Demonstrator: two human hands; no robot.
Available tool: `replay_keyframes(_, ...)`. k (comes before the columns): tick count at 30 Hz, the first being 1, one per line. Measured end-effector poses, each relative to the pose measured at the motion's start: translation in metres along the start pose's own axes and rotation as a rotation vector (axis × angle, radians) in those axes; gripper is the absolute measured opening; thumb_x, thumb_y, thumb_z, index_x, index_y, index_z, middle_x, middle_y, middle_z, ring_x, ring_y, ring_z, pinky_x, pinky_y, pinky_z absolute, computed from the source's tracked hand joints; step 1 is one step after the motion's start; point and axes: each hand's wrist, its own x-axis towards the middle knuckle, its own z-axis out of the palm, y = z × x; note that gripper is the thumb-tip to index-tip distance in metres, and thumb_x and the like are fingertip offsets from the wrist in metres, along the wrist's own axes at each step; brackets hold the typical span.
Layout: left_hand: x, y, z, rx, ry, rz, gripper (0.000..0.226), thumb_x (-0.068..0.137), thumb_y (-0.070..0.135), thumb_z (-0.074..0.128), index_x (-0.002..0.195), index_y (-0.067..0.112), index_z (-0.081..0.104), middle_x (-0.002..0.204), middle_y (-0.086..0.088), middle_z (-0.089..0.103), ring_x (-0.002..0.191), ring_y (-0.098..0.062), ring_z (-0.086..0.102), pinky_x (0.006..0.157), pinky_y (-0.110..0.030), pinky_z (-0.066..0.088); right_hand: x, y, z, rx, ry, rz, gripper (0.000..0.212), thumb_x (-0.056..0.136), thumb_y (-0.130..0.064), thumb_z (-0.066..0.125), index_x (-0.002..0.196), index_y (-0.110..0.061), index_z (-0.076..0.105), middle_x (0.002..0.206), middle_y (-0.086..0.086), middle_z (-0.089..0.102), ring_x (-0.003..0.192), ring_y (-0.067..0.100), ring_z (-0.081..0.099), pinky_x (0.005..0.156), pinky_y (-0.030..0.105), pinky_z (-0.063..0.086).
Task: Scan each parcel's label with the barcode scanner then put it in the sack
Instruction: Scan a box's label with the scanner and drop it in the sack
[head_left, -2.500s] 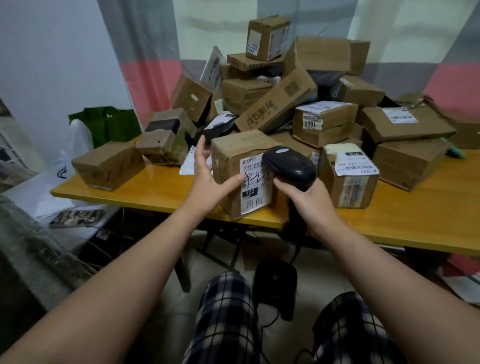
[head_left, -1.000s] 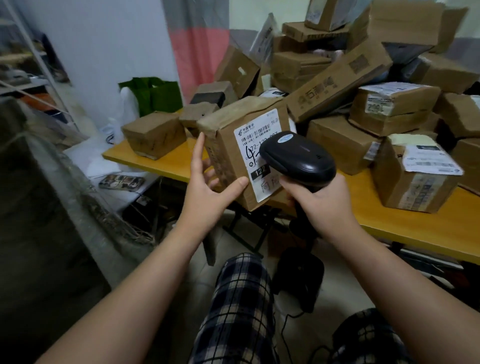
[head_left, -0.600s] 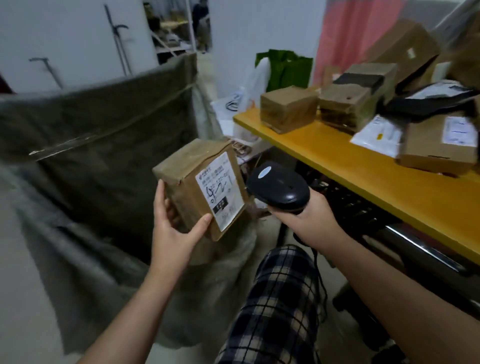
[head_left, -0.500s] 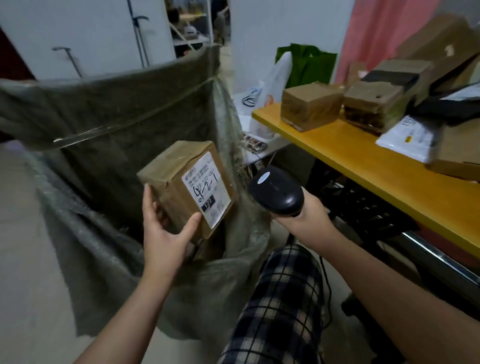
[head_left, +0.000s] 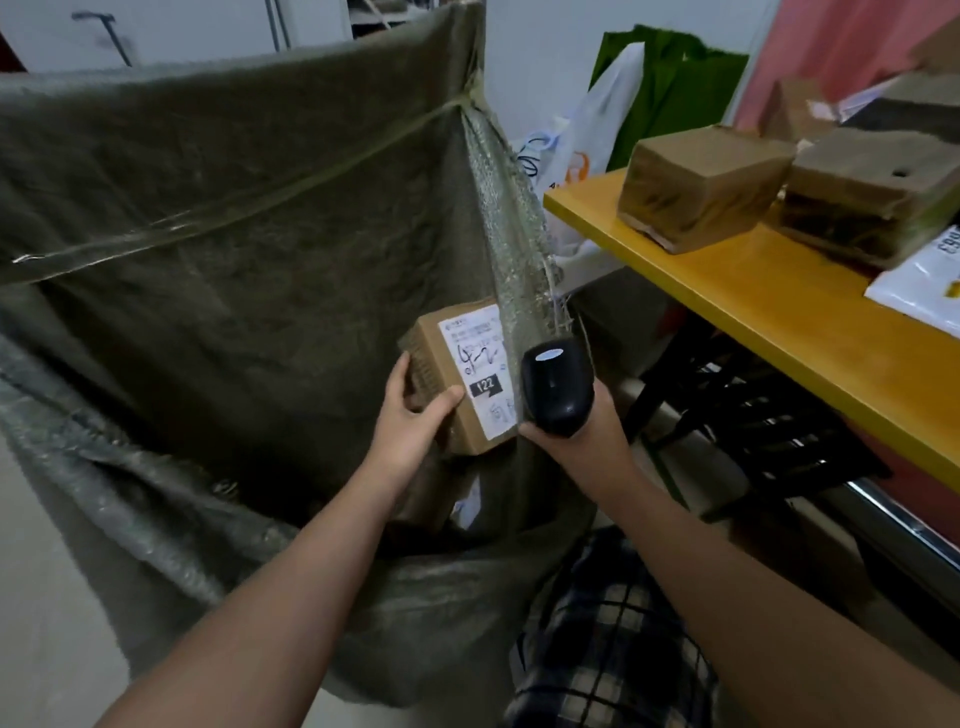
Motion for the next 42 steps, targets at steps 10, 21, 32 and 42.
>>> replay_keyframes(10,0.016,-0.004,-0.029,0.460,-0.005,0.042,0.089,0.072,0.046,0.077,0.144,0.046,0.024,0.139,-0.005,0.039,0.123,-0.024,0.045,0.102,-0.046,0.043,-0.001,-0.015,-0.009,0.092,0.022,-0.022,0.062,0.079,0.001,0.074,0.117,-0.033,0.039,0.111,-0.004,0.054,0.106,0.013,0.053,0.083,0.017,0.041)
replay_keyframes(21,0.017,-0.022,0.001,1.220,-0.020,0.063,0.083,0.082,0.056,0.062,0.149,0.030,0.022,0.141,-0.015,0.036,0.127,-0.034,0.038,0.104,-0.047,0.031,-0.024,-0.052,-0.029,-0.326,-0.089,-0.102,0.033,0.088,-0.024,0.066,0.112,-0.019,0.044,0.093,-0.003,0.060,0.082,0.017,0.056,0.065,0.033,0.046)
replay_keyframes(32,-0.041,0.054,0.019,1.051,0.004,0.544,0.060,0.088,0.041,0.060,0.141,0.022,0.041,0.139,-0.003,0.041,0.128,-0.025,0.038,0.107,-0.040,0.030,-0.026,-0.049,-0.059,-0.250,0.061,0.023,0.039,0.083,-0.026,0.071,0.105,-0.024,0.038,0.079,-0.012,0.052,0.078,0.018,0.055,0.061,0.030,0.041)
replay_keyframes(42,-0.107,0.121,0.129,0.999,-0.191,0.814,0.063,0.087,0.043,0.061,0.142,0.021,0.040,0.138,-0.005,0.042,0.129,-0.028,0.038,0.106,-0.045,0.034,-0.092,-0.067,-0.187,-0.119,0.452,0.032,0.053,0.074,-0.024,0.082,0.121,-0.021,0.057,0.104,-0.005,0.062,0.104,0.015,0.059,0.080,0.020,0.038)
